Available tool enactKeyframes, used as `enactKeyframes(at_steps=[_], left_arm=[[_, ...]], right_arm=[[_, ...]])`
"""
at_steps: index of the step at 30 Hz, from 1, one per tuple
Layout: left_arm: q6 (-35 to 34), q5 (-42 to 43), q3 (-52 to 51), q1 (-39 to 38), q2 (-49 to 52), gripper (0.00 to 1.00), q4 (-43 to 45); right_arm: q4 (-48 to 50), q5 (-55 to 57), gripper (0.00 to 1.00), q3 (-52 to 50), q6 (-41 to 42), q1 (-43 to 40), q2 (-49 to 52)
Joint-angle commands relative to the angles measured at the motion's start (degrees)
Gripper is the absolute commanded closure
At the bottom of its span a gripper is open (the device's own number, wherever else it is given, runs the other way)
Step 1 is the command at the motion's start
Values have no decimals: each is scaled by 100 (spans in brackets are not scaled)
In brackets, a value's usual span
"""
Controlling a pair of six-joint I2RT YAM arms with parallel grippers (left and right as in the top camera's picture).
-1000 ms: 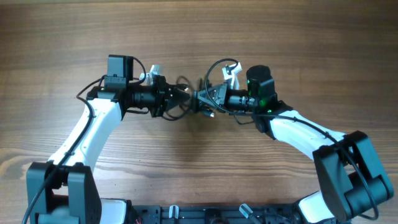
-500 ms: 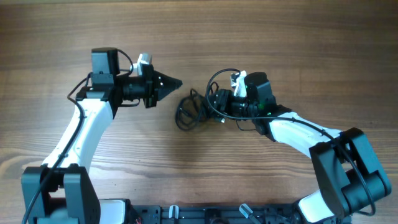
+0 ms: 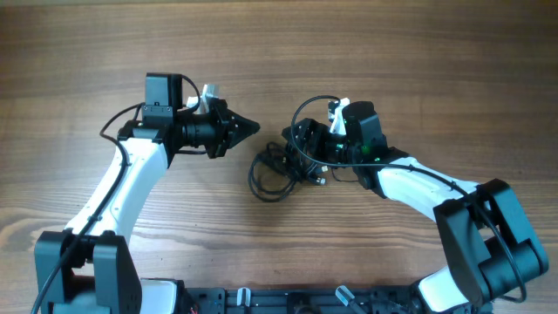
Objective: Untangle cables
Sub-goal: 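Open the left gripper, release the cables, and hold it aside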
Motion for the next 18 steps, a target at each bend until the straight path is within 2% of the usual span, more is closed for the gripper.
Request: enactKeyframes(at_steps=[1, 18], left_arm=[[155, -555, 70, 0, -87, 96, -2], [4, -892, 70, 0, -87, 94, -66]], right_arm=[[33, 127, 0, 24, -92, -9, 26], [35, 127, 0, 24, -92, -9, 26]])
